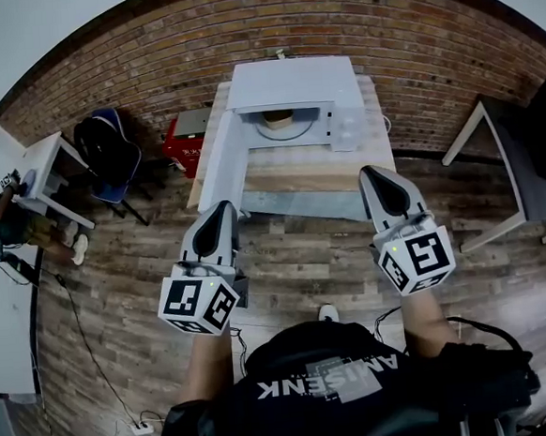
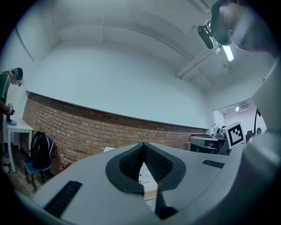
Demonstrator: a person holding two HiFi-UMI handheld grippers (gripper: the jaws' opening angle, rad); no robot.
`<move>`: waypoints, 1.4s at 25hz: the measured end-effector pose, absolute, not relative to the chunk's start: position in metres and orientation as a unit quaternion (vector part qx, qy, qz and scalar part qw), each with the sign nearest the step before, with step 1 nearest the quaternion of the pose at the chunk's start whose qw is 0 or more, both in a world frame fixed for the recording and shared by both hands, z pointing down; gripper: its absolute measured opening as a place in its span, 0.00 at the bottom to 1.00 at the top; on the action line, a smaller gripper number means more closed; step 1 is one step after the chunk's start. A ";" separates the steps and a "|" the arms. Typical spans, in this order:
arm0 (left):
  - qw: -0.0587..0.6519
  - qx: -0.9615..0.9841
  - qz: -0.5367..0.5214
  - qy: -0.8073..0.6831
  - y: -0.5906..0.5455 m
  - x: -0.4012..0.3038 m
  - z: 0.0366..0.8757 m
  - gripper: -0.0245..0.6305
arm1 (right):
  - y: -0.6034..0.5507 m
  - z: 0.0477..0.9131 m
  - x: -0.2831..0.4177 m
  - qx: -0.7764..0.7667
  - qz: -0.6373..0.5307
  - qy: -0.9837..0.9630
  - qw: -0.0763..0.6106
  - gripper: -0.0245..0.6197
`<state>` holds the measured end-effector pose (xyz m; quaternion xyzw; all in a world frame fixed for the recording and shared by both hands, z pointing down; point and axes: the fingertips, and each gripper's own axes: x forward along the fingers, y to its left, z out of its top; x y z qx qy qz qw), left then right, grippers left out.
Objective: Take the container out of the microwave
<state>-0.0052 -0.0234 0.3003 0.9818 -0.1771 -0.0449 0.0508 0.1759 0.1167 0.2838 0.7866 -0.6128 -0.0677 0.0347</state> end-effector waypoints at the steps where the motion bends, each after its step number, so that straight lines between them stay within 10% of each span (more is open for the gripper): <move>1: 0.047 0.982 -0.045 -0.177 -0.022 0.003 0.300 0.06 | 0.118 0.284 0.185 0.786 -0.068 -0.614 0.034 0.10; 35: 0.053 0.982 -0.048 -0.176 -0.158 0.064 0.308 0.06 | -0.020 0.306 0.245 0.795 -0.044 -0.602 0.056 0.10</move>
